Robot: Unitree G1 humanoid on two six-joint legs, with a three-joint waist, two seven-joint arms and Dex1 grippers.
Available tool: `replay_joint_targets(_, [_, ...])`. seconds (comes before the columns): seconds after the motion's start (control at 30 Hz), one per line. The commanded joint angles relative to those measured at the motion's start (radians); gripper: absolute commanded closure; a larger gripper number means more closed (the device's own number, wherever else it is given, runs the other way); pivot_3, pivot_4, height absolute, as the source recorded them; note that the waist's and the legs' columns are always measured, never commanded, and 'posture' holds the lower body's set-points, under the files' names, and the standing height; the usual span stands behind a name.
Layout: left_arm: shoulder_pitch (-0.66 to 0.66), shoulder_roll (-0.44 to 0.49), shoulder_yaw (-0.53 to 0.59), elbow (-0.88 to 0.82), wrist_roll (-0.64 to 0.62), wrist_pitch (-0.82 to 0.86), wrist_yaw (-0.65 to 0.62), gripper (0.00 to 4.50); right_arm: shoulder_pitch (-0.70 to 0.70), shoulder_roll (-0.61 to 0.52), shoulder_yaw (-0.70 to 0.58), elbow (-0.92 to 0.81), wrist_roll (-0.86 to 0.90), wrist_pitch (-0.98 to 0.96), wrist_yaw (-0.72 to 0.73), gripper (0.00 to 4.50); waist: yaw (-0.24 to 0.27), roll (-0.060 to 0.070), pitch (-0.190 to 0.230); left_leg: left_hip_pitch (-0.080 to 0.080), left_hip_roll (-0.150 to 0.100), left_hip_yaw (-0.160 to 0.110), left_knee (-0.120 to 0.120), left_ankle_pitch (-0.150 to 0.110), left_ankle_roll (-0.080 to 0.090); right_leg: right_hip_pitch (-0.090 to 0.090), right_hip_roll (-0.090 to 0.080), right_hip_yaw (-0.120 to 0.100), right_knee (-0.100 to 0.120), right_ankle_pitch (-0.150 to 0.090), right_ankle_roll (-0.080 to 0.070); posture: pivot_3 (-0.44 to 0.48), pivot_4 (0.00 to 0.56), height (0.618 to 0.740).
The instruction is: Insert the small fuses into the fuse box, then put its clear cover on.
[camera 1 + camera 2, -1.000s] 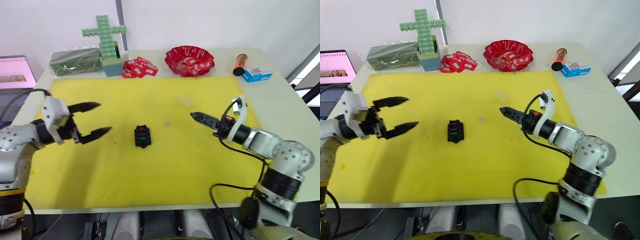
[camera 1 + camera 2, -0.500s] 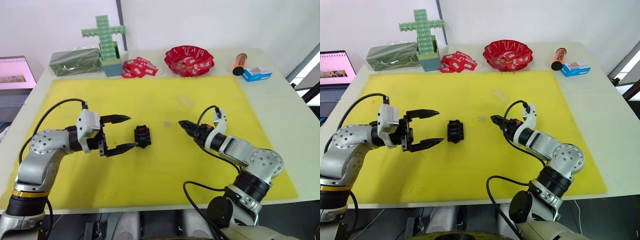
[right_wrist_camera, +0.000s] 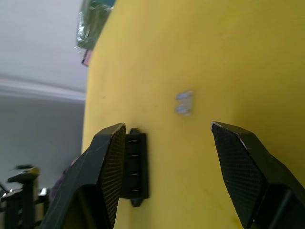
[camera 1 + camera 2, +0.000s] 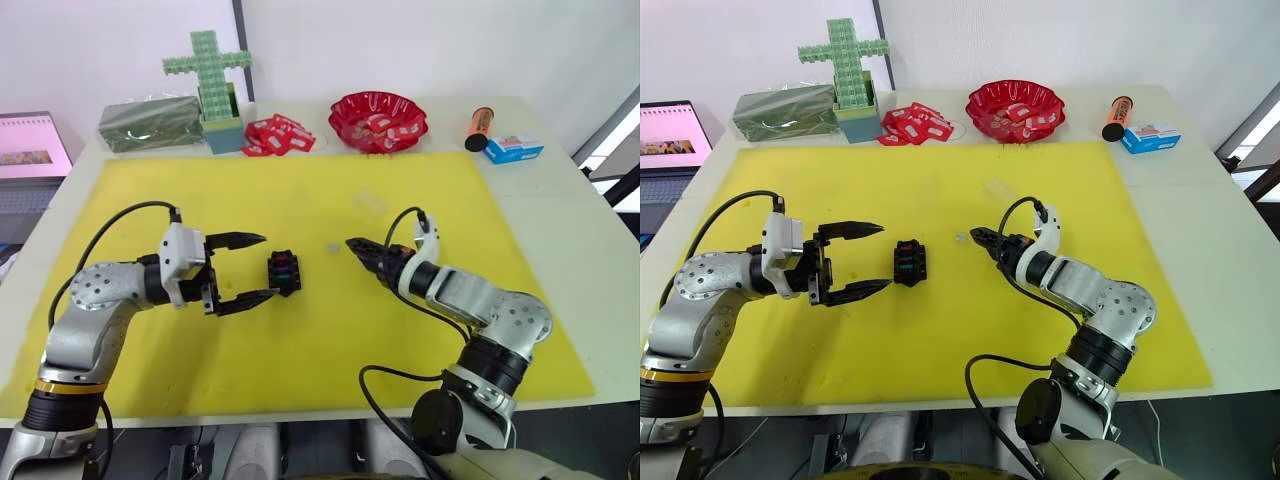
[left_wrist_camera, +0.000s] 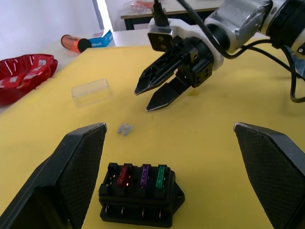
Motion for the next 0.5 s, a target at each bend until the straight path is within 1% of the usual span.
replay_joint_targets(0.03, [-0.005, 0.008, 0.017, 0.003, -0.001, -0.019, -0.006, 0.0, -0.007, 0.097, 0.004, 0.005, 0.106, 0.011, -0.021, 1.54, 0.0, 0.0, 0.0, 0.0, 0.0, 0.0, 0.0, 0.0, 0.0, 0.0, 0.0, 0.0, 0.0, 0.0, 0.0, 0.0, 0.15, 0.74])
replay_joint_targets(0.3, [0.01, 0.012, 0.02, 0.001, -0.001, -0.023, -0.008, 0.0, 0.02, 0.036, 0.077, 0.039, 0.195, -0.001, -0.061, 1.54, 0.0, 0.0, 0.0, 0.0, 0.0, 0.0, 0.0, 0.0, 0.0, 0.0, 0.0, 0.0, 0.0, 0.0, 0.0, 0.0, 0.15, 0.74])
replay_joint_targets(0.4, [0.02, 0.019, 0.021, -0.002, -0.005, -0.022, -0.021, 0.0, 0.039, -0.04, 0.136, 0.054, 0.226, 0.027, -0.039, 1.54, -0.001, 0.0, 0.0, 0.0, 0.0, 0.0, 0.0, 0.0, 0.0, 0.0, 0.001, 0.0, 0.0, 0.0, 0.0, 0.0, 0.15, 0.74])
replay_joint_targets(0.43, [0.02, 0.022, 0.021, -0.001, -0.007, -0.021, -0.027, 0.0, 0.053, -0.095, 0.182, 0.061, 0.254, 0.029, -0.018, 1.54, -0.001, 0.0, 0.0, 0.0, 0.001, 0.0, 0.0, 0.0, 0.0, 0.0, 0.001, 0.0, 0.0, 0.0, 0.0, 0.0, 0.15, 0.74])
replay_joint_targets(0.5, [0.018, 0.024, 0.02, 0.002, -0.008, -0.02, -0.034, 0.0, 0.066, -0.16, 0.237, 0.071, 0.29, 0.029, 0.007, 1.54, 0.002, 0.0, 0.0, 0.0, 0.001, 0.0, 0.0, 0.0, 0.0, 0.0, 0.001, 0.0, 0.0, 0.0, 0.0, 0.0, 0.15, 0.74])
